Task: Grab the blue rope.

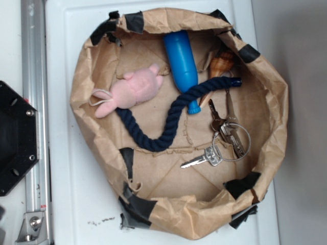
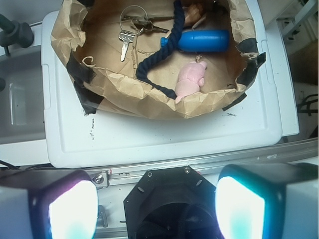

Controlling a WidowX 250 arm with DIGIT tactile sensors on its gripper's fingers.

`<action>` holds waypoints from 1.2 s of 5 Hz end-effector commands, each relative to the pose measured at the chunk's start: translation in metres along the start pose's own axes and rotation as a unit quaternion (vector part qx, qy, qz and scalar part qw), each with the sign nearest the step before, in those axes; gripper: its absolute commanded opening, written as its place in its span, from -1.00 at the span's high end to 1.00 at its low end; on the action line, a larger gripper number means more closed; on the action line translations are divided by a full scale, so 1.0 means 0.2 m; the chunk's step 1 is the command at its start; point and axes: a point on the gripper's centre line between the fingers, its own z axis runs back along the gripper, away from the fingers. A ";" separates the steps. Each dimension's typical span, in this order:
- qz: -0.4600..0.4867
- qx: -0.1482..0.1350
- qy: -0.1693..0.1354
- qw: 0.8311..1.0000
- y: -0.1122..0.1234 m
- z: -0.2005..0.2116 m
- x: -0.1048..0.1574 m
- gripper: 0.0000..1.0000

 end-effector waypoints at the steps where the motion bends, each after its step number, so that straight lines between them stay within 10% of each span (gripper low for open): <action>1: 0.000 0.000 0.000 1.000 0.00 0.00 0.00 -1.00; 6: 0.148 0.011 0.141 0.979 0.17 -0.87 0.74 -1.00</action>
